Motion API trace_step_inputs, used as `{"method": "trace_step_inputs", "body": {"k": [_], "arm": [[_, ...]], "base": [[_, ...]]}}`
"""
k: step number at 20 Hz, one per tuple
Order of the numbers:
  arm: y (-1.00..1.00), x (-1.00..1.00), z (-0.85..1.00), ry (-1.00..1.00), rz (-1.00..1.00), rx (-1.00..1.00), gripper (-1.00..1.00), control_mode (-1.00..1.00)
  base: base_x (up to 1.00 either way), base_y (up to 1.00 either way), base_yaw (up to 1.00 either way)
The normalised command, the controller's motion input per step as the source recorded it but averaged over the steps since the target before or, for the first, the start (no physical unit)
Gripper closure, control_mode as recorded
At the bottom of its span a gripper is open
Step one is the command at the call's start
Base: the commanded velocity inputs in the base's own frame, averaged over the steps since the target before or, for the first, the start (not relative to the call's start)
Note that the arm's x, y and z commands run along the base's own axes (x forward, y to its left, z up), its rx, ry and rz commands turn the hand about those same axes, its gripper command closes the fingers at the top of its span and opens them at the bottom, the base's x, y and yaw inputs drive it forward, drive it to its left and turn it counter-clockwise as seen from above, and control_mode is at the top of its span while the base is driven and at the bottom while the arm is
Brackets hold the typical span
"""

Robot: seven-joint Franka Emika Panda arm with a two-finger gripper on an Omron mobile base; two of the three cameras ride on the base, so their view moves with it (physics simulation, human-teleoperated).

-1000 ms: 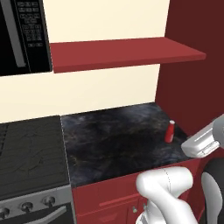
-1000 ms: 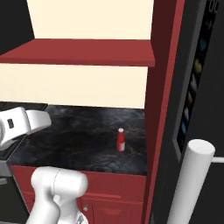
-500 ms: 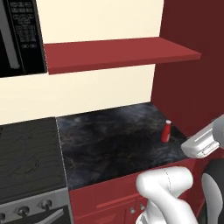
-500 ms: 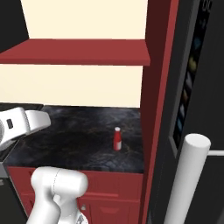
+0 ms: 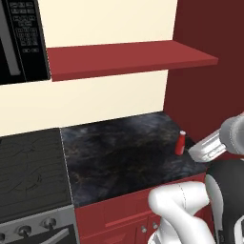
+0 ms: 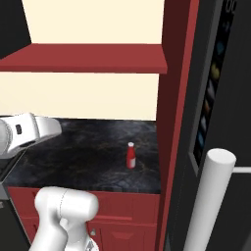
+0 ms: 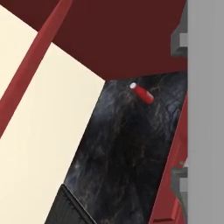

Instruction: Place the ketchup and mustard from the counter to the top shelf of the fridge. If the existing items in the fridge are on the top shelf, move them to other shelves.

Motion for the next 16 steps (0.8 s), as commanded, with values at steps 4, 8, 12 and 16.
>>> {"method": "trace_step_inputs", "body": {"k": [4,8,12,16], "arm": [[0.06,0.78,-0.23,0.01,-0.2,0.0,-1.0,-1.0],[0.06,0.79,-0.38,0.08,-0.34,0.09,-1.0,-1.0],[0.0,0.76,-0.4,0.09,-0.35,0.17,-1.0,-1.0],[-0.11,0.8,-0.61,0.05,-0.36,0.27,-1.0,-1.0]], "base": [[0.0,0.0,0.0],[0.0,0.0,0.0],[0.0,0.0,0.0],[0.0,0.0,0.0]]}}
